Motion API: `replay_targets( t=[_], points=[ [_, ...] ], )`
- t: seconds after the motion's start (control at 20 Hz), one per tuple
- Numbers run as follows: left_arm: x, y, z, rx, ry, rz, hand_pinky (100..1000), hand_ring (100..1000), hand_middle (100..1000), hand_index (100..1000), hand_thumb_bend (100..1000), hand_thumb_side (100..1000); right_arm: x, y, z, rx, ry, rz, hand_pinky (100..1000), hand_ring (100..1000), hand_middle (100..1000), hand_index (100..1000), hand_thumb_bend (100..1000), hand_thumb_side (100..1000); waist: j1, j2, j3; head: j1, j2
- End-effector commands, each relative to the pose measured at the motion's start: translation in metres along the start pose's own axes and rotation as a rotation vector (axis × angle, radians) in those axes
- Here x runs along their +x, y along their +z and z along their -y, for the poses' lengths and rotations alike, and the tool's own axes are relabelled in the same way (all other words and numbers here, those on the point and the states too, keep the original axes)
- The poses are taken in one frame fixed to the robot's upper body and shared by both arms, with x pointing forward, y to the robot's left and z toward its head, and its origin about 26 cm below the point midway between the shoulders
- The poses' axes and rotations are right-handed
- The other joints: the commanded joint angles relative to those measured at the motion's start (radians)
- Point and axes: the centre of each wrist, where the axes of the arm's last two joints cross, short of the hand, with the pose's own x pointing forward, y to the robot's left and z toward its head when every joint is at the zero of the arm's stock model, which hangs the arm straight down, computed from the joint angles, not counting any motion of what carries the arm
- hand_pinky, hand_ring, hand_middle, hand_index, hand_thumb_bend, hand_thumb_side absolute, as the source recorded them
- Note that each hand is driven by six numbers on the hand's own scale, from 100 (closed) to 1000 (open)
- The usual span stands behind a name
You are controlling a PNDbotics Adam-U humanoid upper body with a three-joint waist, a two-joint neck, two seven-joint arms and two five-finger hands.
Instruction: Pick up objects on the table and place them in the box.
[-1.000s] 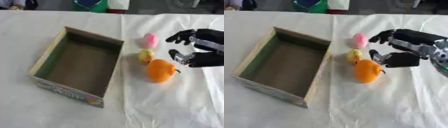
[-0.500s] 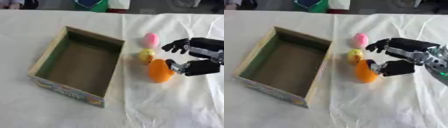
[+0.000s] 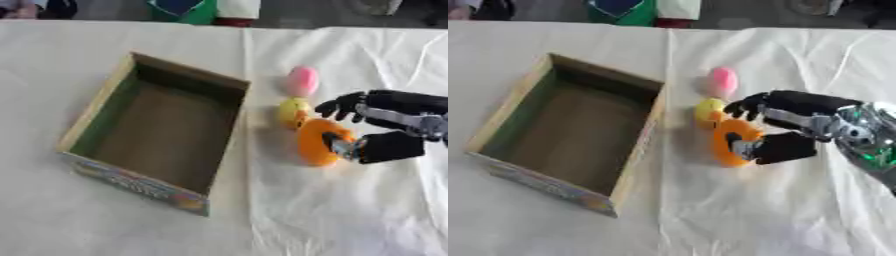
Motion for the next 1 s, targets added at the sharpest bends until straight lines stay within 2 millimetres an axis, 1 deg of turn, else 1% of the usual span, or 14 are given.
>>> replay_targets(
  t=[0.05, 0.75, 1.0],
  points=[
    [0.0067, -0.0042, 0.0021, -0.009, 0.013, 0.031, 473, 626, 613, 760, 100, 1000, 0.003, 0.0029, 0.0038, -0.01, 0.028, -0.026, 782, 842, 868, 1000, 100, 853, 0.0, -0.014, 0.002, -0.002, -0.008],
    [0.0062, -0.0026, 0.003, -0.011, 0.013, 0.023, 473, 625, 613, 757, 100, 1000, 0.0065, -0.0017, -0.0041, -0.015, 0.112, -0.11, 780, 846, 872, 1000, 100, 841, 0.0, -0.008, 0.005, -0.002, -0.009],
    [0.0059, -0.0023, 0.0024, -0.011, 0.01, 0.022, 473, 625, 613, 756, 100, 1000, 0.0042, 0.0016, 0.0039, -0.083, 0.136, -0.096, 781, 842, 868, 997, 100, 861, -0.001, -0.007, 0.002, 0.005, -0.006]
  ],
)
